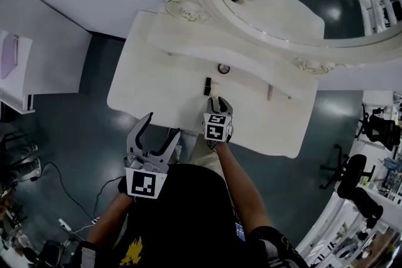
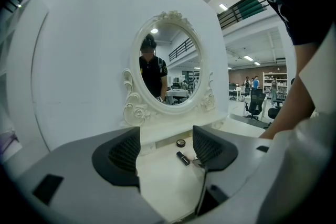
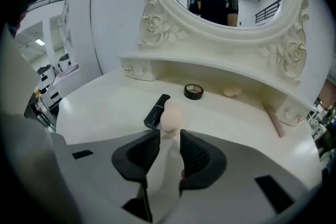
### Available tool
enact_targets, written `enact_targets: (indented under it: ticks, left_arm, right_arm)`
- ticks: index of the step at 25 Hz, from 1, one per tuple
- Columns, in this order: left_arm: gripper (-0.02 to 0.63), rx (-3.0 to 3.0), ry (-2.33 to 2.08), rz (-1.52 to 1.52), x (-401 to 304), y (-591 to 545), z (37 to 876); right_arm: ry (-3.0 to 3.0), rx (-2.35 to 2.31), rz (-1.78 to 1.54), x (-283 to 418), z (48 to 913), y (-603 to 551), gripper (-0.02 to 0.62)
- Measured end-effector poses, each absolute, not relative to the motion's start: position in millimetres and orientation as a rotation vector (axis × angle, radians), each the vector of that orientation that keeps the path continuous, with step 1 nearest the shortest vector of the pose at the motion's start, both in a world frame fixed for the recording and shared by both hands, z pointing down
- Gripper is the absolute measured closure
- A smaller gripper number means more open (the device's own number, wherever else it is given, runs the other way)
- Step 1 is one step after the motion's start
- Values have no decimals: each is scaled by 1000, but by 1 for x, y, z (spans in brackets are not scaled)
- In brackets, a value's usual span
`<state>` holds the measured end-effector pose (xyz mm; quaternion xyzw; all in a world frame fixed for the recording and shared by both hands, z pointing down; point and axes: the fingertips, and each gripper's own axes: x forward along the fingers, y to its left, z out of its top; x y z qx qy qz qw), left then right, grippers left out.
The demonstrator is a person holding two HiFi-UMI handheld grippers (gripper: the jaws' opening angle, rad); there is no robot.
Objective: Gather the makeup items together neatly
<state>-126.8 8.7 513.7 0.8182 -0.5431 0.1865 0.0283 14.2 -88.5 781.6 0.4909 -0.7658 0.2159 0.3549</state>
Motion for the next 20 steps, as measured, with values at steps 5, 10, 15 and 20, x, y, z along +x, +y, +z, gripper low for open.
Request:
enact_targets:
  ticks: [5,10,15,20]
  left_arm:
    - [295,2536,-1675,595,-128,6,514]
    - [295,2528,-1666,596,-125,6,517]
    - [295,2525,-1661,608,-125,8,519]
    - [295,2526,-1669,596,-126,7,519]
  right_arm:
    - [-1972,1289,597,13,787,-86,497]
    - [-1979,1309,625,14,791,-85,512]
    - [-1986,1358,603,17,792,-92,531]
    - [-2018,1358,619,16,776,-94,578]
